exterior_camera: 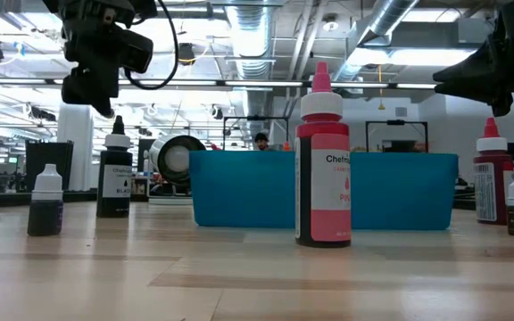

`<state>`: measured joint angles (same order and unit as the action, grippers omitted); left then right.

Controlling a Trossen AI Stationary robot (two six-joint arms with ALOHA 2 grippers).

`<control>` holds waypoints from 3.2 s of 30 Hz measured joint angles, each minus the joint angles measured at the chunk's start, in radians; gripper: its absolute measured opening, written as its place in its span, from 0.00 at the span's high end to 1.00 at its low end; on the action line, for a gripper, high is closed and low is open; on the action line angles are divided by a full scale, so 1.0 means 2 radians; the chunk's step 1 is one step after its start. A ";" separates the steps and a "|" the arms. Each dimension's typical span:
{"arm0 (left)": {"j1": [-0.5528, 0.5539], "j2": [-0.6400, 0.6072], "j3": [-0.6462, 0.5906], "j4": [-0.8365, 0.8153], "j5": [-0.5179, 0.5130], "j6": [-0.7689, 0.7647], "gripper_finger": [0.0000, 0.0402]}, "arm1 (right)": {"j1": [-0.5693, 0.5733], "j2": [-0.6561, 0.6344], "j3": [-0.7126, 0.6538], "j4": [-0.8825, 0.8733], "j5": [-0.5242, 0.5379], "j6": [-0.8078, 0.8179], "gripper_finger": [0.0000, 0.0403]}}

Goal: Pick & Place food coloring
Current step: Put the large black food coloring bottle into the blue bin

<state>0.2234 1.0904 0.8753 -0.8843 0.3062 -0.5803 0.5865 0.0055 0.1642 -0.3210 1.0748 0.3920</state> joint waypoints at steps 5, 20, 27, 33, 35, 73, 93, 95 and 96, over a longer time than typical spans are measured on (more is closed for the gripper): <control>-0.002 0.000 0.000 0.001 0.002 -0.004 0.45 | 0.000 0.000 0.000 0.000 0.000 0.000 0.70; -0.131 0.005 0.000 0.033 -0.125 -0.016 0.35 | 0.000 0.000 0.000 -0.011 0.001 0.000 0.70; -0.197 0.005 0.000 0.021 -0.250 -0.015 0.35 | 0.000 0.000 0.000 -0.011 0.003 0.000 0.69; -0.227 0.005 -0.023 0.046 -0.299 -0.039 0.35 | 0.000 0.000 0.000 -0.011 0.003 0.000 0.69; -0.233 0.005 -0.039 0.069 -0.287 -0.064 0.35 | 0.000 0.000 0.000 -0.011 0.003 0.000 0.70; -0.252 0.119 -0.069 0.194 -0.318 -0.069 0.49 | 0.000 0.000 0.000 -0.012 0.004 0.000 0.70; -0.241 0.112 -0.051 0.166 -0.342 -0.087 0.67 | 0.000 0.000 0.000 -0.019 0.004 0.000 0.70; -0.235 0.105 -0.032 0.145 -0.346 -0.082 0.68 | 0.000 0.000 0.000 -0.019 0.004 0.000 0.70; -0.232 0.103 -0.021 0.136 -0.350 -0.079 0.68 | 0.000 0.000 0.000 -0.019 0.003 0.000 0.70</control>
<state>-0.2410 1.2963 0.8324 -0.6114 -0.3943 -0.7379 0.5865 0.0055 0.1642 -0.3584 1.0817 0.3923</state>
